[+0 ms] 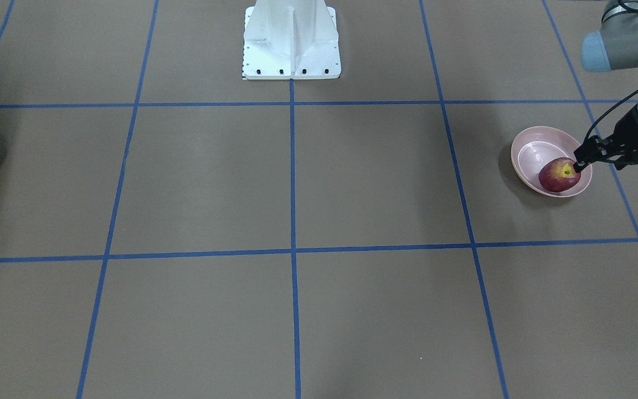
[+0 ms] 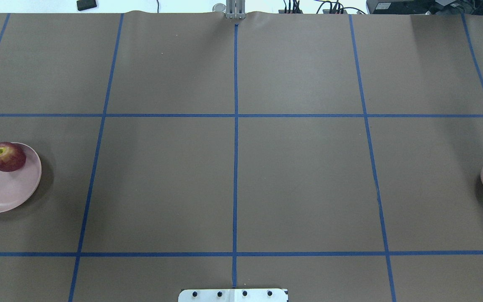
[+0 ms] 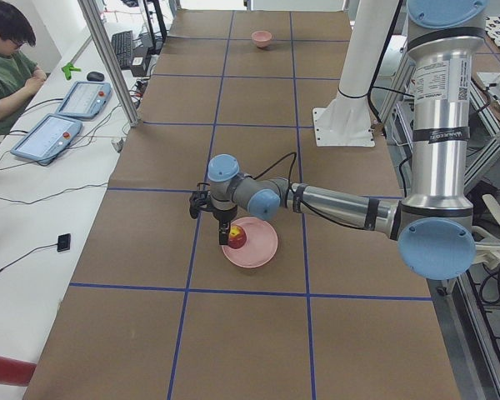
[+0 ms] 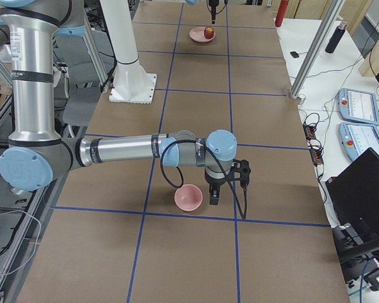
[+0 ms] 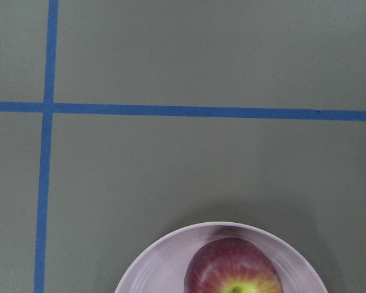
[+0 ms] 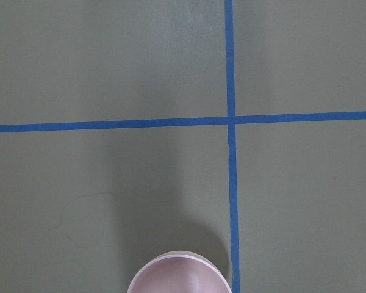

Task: Move apple from plate to bowl
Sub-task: 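Lower the left gripper over the red apple on the pink plate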

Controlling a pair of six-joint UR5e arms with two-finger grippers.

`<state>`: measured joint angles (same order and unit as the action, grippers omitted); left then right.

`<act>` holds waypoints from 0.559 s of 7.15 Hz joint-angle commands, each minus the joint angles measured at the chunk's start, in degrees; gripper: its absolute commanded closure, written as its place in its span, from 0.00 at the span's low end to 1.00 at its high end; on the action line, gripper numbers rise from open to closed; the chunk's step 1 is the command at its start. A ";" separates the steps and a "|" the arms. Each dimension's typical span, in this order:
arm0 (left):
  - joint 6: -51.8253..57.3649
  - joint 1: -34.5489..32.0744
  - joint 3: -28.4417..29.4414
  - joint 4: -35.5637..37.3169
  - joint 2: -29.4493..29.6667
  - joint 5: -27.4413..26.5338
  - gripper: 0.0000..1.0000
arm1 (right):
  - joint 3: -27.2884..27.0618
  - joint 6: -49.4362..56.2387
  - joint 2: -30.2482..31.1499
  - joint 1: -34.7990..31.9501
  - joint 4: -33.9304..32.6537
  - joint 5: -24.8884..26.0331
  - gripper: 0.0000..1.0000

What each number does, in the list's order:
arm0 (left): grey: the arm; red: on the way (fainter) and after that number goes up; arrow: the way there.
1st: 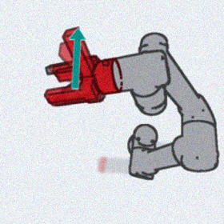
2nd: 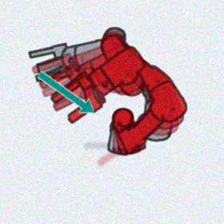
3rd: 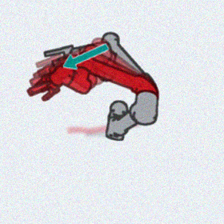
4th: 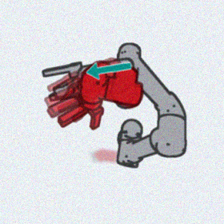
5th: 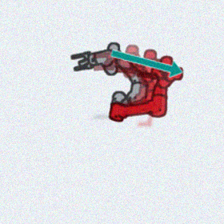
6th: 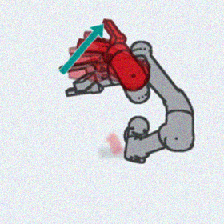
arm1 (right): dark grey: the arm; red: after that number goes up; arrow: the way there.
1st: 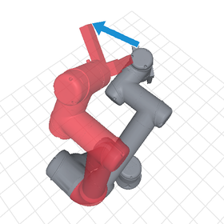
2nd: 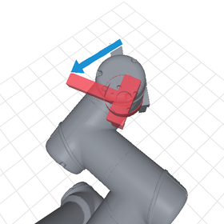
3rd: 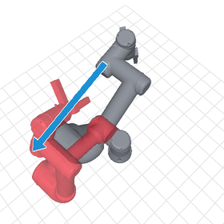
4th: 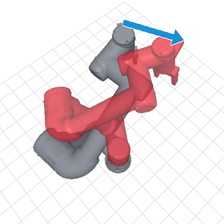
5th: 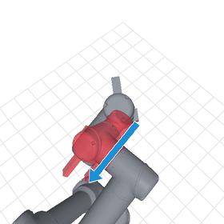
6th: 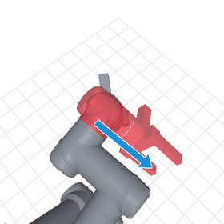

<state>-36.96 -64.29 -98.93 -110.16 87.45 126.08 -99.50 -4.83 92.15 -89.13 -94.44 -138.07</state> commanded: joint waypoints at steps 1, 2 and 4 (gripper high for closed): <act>-2.67 1.26 3.21 -4.09 0.96 0.22 0.02 | 0.01 0.00 -0.04 0.00 0.05 0.00 0.00; -2.77 1.27 3.22 -4.10 0.97 0.31 0.02 | 0.09 0.00 -0.04 0.00 -0.04 0.08 0.00; -4.08 3.72 3.13 -4.10 1.23 0.31 0.02 | 0.09 0.00 -0.13 0.00 -0.04 0.08 0.00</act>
<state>-40.19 -61.90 -95.81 -114.17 88.50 126.33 -99.42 -4.84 92.05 -89.12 -94.47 -138.00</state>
